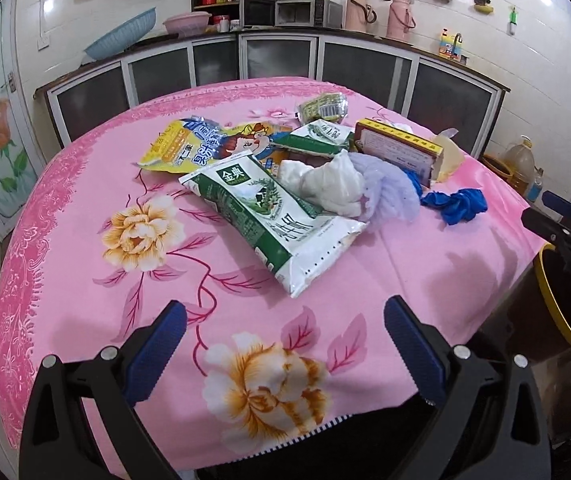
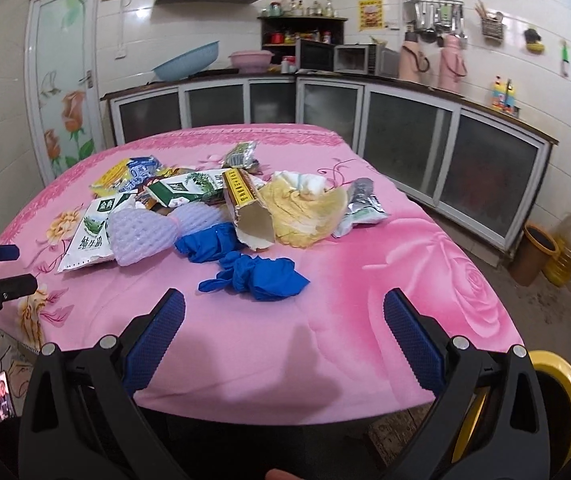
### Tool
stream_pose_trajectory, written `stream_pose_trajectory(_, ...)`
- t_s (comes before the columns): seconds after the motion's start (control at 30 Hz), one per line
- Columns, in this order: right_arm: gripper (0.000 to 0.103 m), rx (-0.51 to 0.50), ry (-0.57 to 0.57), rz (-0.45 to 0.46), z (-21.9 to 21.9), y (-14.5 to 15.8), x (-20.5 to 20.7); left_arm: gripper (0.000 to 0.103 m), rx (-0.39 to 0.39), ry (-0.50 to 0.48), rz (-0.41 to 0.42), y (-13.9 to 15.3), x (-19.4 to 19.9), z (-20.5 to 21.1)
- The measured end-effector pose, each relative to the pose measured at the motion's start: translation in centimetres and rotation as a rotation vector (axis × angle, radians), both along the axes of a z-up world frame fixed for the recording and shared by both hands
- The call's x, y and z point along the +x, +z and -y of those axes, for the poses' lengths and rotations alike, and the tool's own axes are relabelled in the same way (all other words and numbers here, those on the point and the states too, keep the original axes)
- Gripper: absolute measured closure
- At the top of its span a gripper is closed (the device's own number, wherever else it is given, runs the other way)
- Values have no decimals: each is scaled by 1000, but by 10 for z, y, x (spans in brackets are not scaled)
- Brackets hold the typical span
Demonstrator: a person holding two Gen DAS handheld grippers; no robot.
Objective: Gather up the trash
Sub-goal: 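Grasp the white mesh fruit sleeve with the left tool while the right tool grasps a silver snack wrapper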
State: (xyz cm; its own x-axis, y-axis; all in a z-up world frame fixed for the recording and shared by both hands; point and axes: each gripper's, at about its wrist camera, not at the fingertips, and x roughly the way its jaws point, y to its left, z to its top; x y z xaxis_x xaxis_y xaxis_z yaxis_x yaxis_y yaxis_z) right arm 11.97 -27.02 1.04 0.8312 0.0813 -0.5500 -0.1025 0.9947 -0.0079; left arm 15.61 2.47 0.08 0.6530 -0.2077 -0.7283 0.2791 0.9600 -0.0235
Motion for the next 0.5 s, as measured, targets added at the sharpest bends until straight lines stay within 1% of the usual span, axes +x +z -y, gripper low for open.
stream_pose_trajectory(0.07, 8, 0, 24, -5, -1, 0, 7, 8, -2, -6, -9, -2, 6, 0)
stream_pose_trajectory(0.2, 8, -15, 52, -12, -5, 0, 17, 8, -32, -27, -31, 1, 20, 1)
stream_pose_trajectory(0.33, 8, -13, 75, -23, -7, -3, 26, 8, 6, -44, -9, 8, 29, 8)
stream_pose_trajectory(0.37, 8, -12, 79, -26, -8, -3, 29, 8, 9, -63, -2, 12, 30, 12)
stream_pose_trajectory(0.5, 8, 0, 95, -44, -7, -7, 39, 8, -33, -193, 23, 33, 32, 40)
